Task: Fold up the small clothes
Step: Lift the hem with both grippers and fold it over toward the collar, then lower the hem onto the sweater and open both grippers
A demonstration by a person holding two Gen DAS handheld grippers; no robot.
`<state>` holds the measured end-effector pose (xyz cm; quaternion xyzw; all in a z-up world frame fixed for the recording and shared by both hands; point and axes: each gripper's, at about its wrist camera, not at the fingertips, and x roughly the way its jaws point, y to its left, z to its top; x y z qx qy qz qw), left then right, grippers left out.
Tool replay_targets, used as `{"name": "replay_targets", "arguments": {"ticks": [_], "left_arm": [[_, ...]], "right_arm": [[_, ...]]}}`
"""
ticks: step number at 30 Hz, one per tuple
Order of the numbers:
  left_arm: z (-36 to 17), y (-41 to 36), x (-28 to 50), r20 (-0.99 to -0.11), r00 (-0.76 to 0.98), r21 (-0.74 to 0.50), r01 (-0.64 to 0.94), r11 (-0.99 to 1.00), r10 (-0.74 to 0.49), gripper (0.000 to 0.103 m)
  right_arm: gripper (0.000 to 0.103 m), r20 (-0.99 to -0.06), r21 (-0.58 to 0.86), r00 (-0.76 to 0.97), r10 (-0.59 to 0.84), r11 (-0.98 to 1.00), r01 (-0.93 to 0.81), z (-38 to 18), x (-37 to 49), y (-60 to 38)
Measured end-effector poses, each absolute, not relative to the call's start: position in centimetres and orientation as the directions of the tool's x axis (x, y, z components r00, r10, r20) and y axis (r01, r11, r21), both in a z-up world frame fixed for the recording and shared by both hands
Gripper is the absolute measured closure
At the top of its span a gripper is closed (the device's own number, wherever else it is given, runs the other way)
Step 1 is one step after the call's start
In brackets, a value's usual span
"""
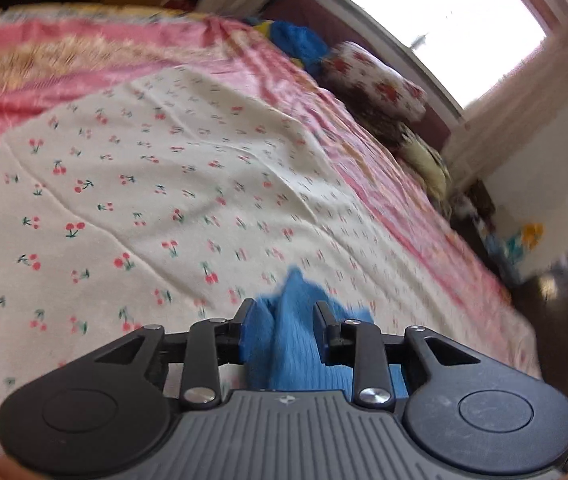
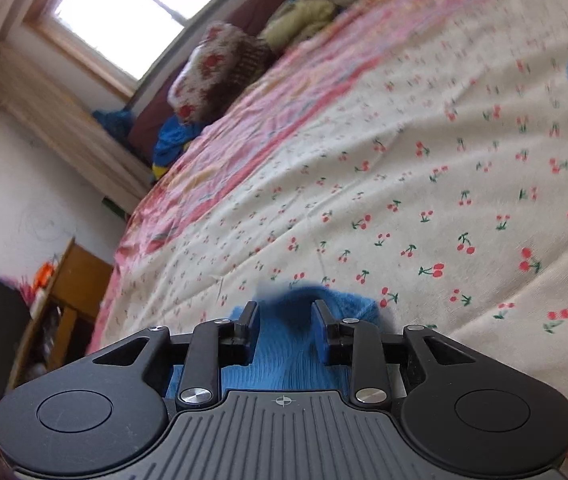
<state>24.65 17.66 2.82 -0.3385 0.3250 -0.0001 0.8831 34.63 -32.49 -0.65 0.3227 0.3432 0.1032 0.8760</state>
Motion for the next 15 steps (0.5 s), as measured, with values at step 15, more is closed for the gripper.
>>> {"name": "replay_targets", "arguments": {"ticks": [15], "left_arm": [[-0.3,11.6,19.6,-0.741,0.668,-0.304,-0.248,0.920,-0.064,0.070]], "right_arm": [[0.085,-0.657,0.378,0.687,0.310,0.924,-0.055,-2.2,29.2,-29.1]]}}
